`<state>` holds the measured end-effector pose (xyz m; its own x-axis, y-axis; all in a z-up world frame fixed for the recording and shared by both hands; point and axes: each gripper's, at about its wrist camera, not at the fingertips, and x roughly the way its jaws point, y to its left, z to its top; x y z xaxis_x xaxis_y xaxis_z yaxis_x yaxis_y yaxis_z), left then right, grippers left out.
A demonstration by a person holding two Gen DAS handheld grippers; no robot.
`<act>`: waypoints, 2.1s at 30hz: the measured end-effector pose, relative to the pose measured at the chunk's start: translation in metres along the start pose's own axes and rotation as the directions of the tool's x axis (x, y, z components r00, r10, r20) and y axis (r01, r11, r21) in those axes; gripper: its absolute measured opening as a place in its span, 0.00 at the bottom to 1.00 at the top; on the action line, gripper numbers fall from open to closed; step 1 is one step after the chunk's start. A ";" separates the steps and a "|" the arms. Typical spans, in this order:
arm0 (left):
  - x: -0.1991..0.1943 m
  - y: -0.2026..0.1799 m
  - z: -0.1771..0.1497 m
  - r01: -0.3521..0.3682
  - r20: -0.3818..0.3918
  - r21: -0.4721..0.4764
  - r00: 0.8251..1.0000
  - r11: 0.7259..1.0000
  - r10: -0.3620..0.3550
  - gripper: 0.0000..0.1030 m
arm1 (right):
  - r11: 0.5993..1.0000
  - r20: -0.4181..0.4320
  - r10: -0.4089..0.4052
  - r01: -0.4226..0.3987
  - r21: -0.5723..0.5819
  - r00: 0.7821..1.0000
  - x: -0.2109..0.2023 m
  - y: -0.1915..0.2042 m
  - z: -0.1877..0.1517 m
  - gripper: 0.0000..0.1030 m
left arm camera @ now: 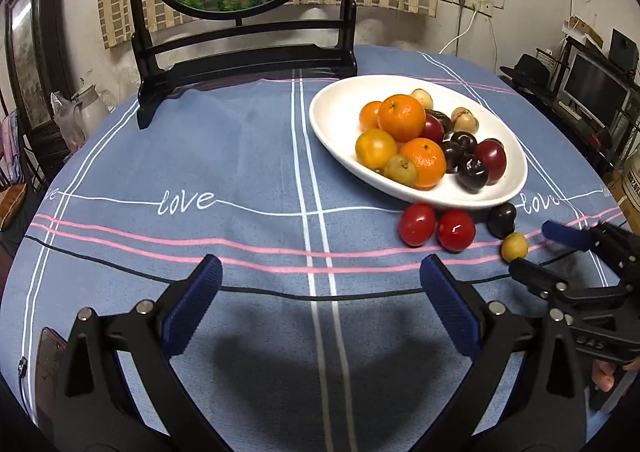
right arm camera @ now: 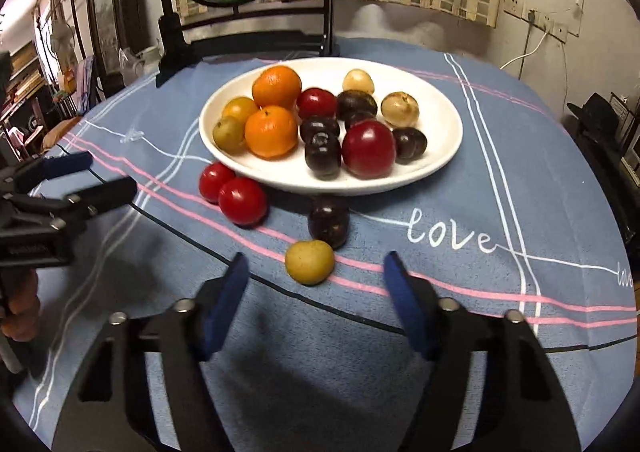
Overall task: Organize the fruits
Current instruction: 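Grasp a small yellow fruit with the right tool while the left tool grasps a red tomato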
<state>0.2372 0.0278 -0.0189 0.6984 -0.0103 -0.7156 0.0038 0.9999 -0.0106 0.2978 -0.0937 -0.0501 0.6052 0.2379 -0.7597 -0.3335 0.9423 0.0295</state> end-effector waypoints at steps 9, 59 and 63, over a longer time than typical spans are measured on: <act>0.002 0.001 0.000 0.000 -0.005 0.002 1.000 1.000 0.000 0.98 | 1.000 -0.013 0.028 -0.028 -0.004 1.000 0.006 0.001 -0.002 0.42; 0.064 -0.049 0.028 0.297 -0.159 0.140 0.948 0.945 -0.275 0.26 | 0.997 -0.029 0.027 -0.025 0.069 0.999 0.003 -0.008 -0.010 0.28; 0.069 -0.053 0.024 0.281 -0.169 0.154 0.952 0.947 -0.255 0.26 | 0.997 -0.029 0.028 -0.026 0.070 0.999 0.003 -0.009 -0.010 0.28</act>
<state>0.3026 -0.0254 -0.0514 0.5433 -0.2660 -0.7963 0.3102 0.9450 -0.1040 0.2948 -0.1036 -0.0591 0.5743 0.2573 -0.7771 -0.2977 0.9500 0.0945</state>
